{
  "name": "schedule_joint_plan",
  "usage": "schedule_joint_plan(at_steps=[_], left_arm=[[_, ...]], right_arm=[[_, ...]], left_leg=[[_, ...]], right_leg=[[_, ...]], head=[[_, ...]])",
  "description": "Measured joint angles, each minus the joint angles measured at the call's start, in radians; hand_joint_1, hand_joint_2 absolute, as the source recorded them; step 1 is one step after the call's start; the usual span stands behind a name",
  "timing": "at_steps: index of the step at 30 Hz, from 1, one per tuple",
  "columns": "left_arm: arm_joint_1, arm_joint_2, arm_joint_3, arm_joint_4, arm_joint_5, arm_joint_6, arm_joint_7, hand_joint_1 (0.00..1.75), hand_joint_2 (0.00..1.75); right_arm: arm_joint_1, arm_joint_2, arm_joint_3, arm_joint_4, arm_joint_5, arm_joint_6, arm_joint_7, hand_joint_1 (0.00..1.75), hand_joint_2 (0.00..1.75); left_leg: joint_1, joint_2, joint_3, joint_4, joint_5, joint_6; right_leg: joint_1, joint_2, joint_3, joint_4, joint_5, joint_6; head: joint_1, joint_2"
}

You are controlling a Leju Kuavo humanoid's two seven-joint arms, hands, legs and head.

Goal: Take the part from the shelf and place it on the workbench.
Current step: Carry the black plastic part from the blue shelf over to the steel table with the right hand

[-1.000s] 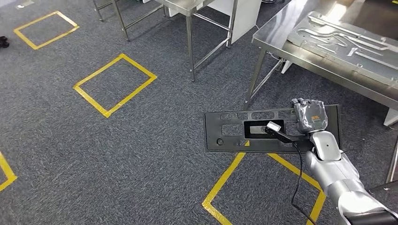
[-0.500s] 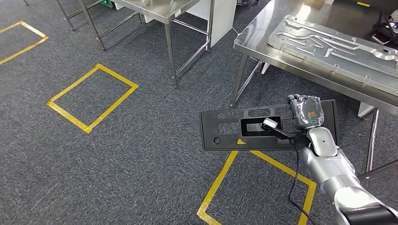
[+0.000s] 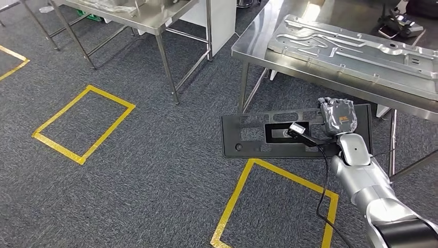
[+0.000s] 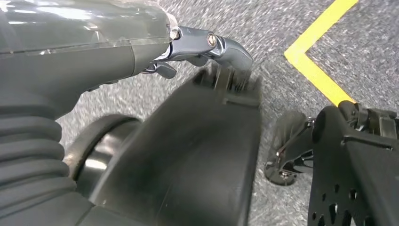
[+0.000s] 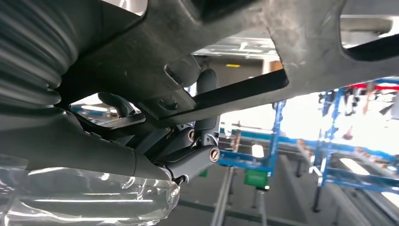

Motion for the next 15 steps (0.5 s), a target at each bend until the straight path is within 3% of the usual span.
schedule_joint_plan(at_steps=[1, 2, 3, 5, 7, 8, 10, 12, 13, 15], left_arm=[[0.001, 0.0, -0.005, 0.0, -0.006, 0.0, 0.0, 0.0, 1.75], [0.001, 0.0, -0.008, 0.0, -0.011, 0.0, 0.001, 0.0, 1.75], [0.001, 0.0, -0.011, 0.0, -0.016, 0.001, 0.001, 0.0, 1.75], [0.0, 0.0, -0.016, 0.0, -0.023, 0.002, 0.001, 0.0, 1.75], [-0.001, 0.0, -0.022, 0.0, -0.027, 0.003, 0.001, 0.0, 1.75], [-0.002, 0.0, -0.025, 0.0, -0.029, 0.002, 0.001, 0.0, 1.75], [-0.004, 0.0, -0.03, 0.0, -0.033, 0.001, 0.001, 0.0, 1.75], [-0.006, -0.001, -0.033, 0.0, -0.036, 0.001, 0.0, 0.0, 1.75], [-0.007, -0.002, -0.034, 0.0, -0.037, 0.0, 0.0, 0.0, 1.75], [-0.008, -0.004, -0.035, 0.0, -0.041, 0.0, 0.0, 0.0, 1.75]], right_arm=[[0.0, 0.002, 0.001, 0.001, 0.002, 0.0, 0.002, 1.75, 1.75], [0.001, 0.004, 0.003, 0.003, 0.003, 0.0, 0.003, 1.75, 1.75], [0.001, 0.005, 0.004, 0.004, 0.004, 0.0, 0.003, 1.75, 1.75], [0.001, 0.007, 0.007, 0.006, 0.004, 0.0, 0.003, 1.75, 1.75], [-0.003, 0.009, 0.007, 0.008, 0.004, 0.0, 0.004, 1.75, 1.75], [-0.004, 0.011, 0.008, 0.009, 0.004, 0.0, 0.004, 1.75, 1.75], [-0.004, 0.012, 0.009, 0.013, 0.005, 0.0, 0.004, 1.75, 1.75], [-0.005, 0.013, 0.011, 0.016, 0.01, 0.0, 0.005, 1.75, 1.75], [-0.008, 0.014, 0.012, 0.017, 0.013, 0.0, 0.007, 1.75, 1.75], [-0.017, 0.018, 0.013, 0.021, 0.019, 0.0, 0.012, 1.75, 1.75]], left_leg=[[0.0, -0.003, -0.035, 0.057, -0.014, 0.0], [0.0, -0.004, -0.056, 0.082, -0.009, 0.0], [0.0, -0.006, -0.057, 0.065, 0.017, 0.003], [0.0, -0.023, -0.007, -0.067, 0.103, 0.013], [-0.001, -0.05, 0.047, -0.181, 0.144, 0.024], [-0.003, -0.059, 0.06, -0.206, 0.143, 0.028], [-0.005, -0.05, 0.074, -0.221, 0.132, 0.037], [-0.002, -0.039, 0.095, -0.237, 0.128, 0.047], [0.0, -0.034, 0.105, -0.243, 0.125, 0.05], [0.0, -0.024, 0.116, -0.247, 0.116, 0.055]], right_leg=[[0.002, 0.009, 0.005, 0.0, -0.004, -0.002], [0.003, 0.018, 0.011, 0.0, -0.01, -0.001], [0.004, 0.028, 0.018, 0.001, -0.015, 0.0], [0.005, 0.047, 0.036, 0.0, -0.029, 0.004], [0.005, 0.064, 0.047, -0.002, -0.041, 0.013], [0.003, 0.071, 0.05, -0.002, -0.043, 0.02], [-0.001, 0.078, 0.053, -0.003, -0.04, 0.033], [-0.001, 0.052, 0.047, 0.021, -0.048, 0.04], [0.0, 0.034, 0.027, 0.058, -0.065, 0.042], [0.0, 0.009, -0.05, 0.177, -0.11, 0.048]], head=[[0.0, 0.0], [0.0, 0.0], [0.0, 0.0], [0.0, 0.0], [0.0, 0.0], [0.0, 0.0], [0.0, 0.0], [0.0, 0.0], [0.0, 0.0], [0.001, 0.0]])
